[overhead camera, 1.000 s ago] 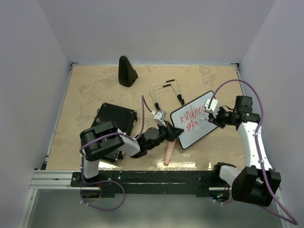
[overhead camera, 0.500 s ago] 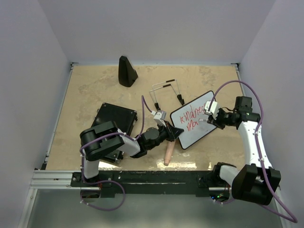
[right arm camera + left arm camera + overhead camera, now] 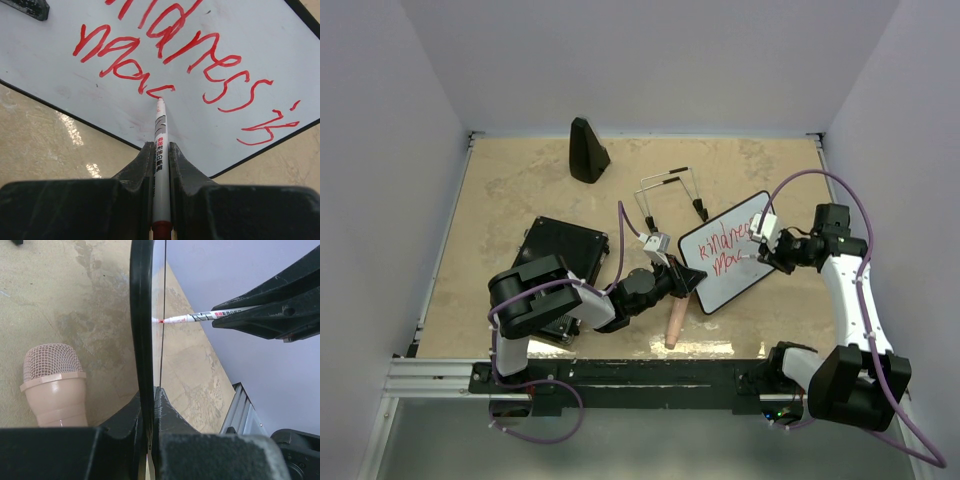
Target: Write a sentence on the whiteboard
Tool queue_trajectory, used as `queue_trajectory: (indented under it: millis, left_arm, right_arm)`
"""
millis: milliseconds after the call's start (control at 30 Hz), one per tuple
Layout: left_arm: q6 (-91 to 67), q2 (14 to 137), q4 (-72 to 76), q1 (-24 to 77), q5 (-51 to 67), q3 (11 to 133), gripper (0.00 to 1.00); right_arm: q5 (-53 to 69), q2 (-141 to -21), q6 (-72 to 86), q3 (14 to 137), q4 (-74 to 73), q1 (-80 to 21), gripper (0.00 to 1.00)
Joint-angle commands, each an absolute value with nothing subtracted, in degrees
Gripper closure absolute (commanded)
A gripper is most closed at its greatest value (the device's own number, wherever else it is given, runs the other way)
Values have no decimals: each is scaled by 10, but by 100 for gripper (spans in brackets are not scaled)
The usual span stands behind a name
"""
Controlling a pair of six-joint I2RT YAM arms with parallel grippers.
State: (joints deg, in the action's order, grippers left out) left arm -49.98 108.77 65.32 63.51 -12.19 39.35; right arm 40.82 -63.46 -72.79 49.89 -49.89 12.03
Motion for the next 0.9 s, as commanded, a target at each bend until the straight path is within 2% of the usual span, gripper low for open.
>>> queue_trajectory:
  millis: [0,567,867]
  left_arm:
    - [-475,1089,682,642,-110,401,100]
    - [-475,1092,683,642,-108,403,100]
    - [-475,1091,683,642,-109,402,100]
  right_arm:
    - [398,-626,-682,500,-435,119,100]
    - [432,-635,-685,503,-438,119,100]
    - [389,-639,-721,496,-472,119,100]
